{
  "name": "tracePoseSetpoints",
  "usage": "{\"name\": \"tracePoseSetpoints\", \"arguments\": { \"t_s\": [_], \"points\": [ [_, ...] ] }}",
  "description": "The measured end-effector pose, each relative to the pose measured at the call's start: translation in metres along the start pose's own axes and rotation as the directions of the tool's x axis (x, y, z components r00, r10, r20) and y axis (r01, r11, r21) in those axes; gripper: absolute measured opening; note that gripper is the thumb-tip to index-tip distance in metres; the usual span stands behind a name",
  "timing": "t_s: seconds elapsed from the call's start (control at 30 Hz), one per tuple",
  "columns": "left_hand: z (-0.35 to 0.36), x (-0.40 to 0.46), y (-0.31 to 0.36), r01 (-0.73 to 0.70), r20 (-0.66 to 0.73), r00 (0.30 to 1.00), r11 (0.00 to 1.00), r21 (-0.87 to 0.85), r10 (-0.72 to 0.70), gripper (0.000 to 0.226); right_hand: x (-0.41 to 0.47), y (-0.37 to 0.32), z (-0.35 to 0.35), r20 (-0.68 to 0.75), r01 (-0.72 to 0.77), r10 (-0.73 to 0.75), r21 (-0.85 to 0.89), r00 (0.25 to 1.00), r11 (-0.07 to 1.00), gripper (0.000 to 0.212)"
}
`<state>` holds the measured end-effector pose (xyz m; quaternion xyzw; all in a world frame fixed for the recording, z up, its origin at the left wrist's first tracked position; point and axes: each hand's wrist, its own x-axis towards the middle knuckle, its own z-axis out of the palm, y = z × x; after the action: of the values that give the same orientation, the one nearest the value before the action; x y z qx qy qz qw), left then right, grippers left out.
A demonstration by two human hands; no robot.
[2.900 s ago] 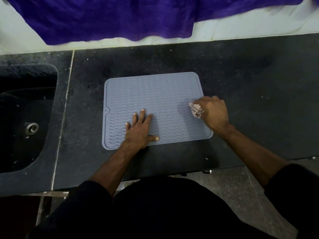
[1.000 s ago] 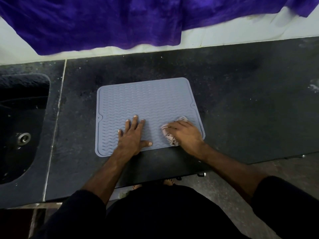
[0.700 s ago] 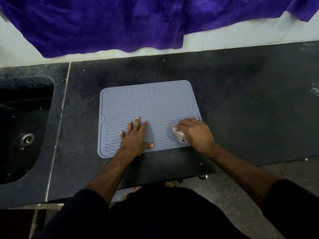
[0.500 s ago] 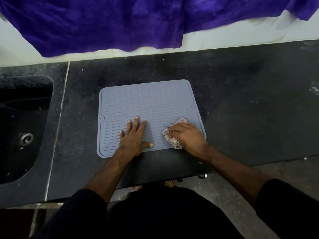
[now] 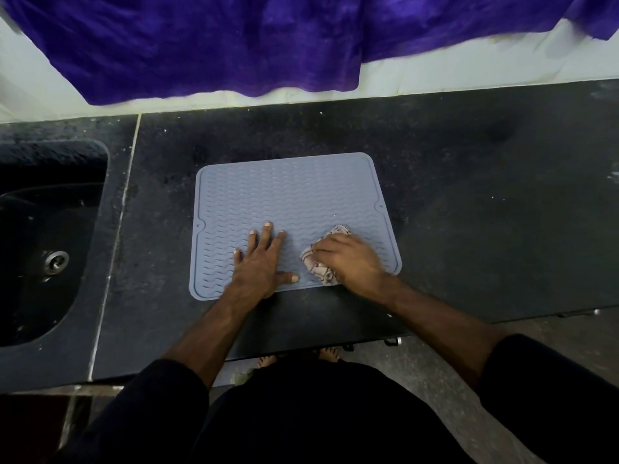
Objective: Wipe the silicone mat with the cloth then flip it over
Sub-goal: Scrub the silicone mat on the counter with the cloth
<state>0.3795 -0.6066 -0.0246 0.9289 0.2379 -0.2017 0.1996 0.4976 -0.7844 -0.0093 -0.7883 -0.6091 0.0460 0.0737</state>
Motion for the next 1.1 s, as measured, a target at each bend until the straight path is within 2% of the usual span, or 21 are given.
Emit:
{"name": "tracePoseSetpoints", "arguments": {
  "t_s": [0.13, 0.3, 0.4, 0.5, 0.57, 0.67, 0.73, 0.93, 1.03, 1.1],
  "points": [
    [0.000, -0.002, -0.001, -0.012, -0.011, 1.000, 1.000, -0.021, 0.012, 0.103, -0.025, 0.021, 0.000, -0.049, 0.001, -0.002, -0.020, 0.999, 1.000, 0.048],
    [0.001, -0.003, -0.002, -0.018, -0.014, 1.000, 0.999, -0.034, 0.018, 0.102, -0.044, 0.044, -0.011, -0.018, -0.061, 0.061, -0.024, 0.998, 0.998, 0.043],
    [0.001, -0.002, -0.001, -0.007, -0.019, 1.000, 1.000, -0.020, 0.006, 0.103, -0.029, 0.033, -0.014, -0.091, -0.059, 0.059, 0.001, 0.994, 0.998, 0.042],
    [0.001, 0.000, -0.001, 0.002, -0.009, 1.000, 1.000, -0.013, -0.002, 0.106, -0.001, 0.008, -0.011, -0.053, -0.021, 0.023, 0.040, 0.998, 0.999, 0.054],
    [0.002, 0.001, 0.000, 0.009, -0.011, 1.000, 1.000, -0.004, -0.009, 0.107, 0.014, -0.007, -0.007, 0.018, -0.003, 0.003, 0.025, 1.000, 1.000, 0.052],
    [0.002, 0.000, -0.001, 0.000, -0.016, 1.000, 1.000, -0.009, 0.000, 0.105, 0.007, -0.003, -0.001, -0.022, 0.014, -0.014, -0.016, 1.000, 1.000, 0.049],
    [0.002, -0.001, -0.002, -0.008, -0.018, 1.000, 1.000, -0.024, 0.008, 0.103, -0.008, 0.012, 0.000, -0.051, -0.009, 0.008, -0.014, 0.999, 1.000, 0.048],
    [0.000, -0.002, -0.001, -0.015, -0.008, 1.000, 0.999, -0.037, 0.014, 0.103, -0.017, 0.032, -0.015, -0.005, -0.129, 0.129, 0.016, 0.992, 0.992, 0.043],
    [0.000, -0.001, -0.001, -0.016, -0.007, 1.000, 0.999, -0.033, 0.016, 0.105, 0.007, 0.008, -0.011, -0.047, -0.039, 0.040, 0.013, 0.998, 0.999, 0.052],
    [0.002, 0.000, -0.001, -0.011, -0.023, 1.000, 1.000, -0.019, 0.011, 0.106, 0.021, -0.010, -0.001, -0.061, 0.088, -0.087, 0.019, 0.994, 0.996, 0.047]
  ]
}}
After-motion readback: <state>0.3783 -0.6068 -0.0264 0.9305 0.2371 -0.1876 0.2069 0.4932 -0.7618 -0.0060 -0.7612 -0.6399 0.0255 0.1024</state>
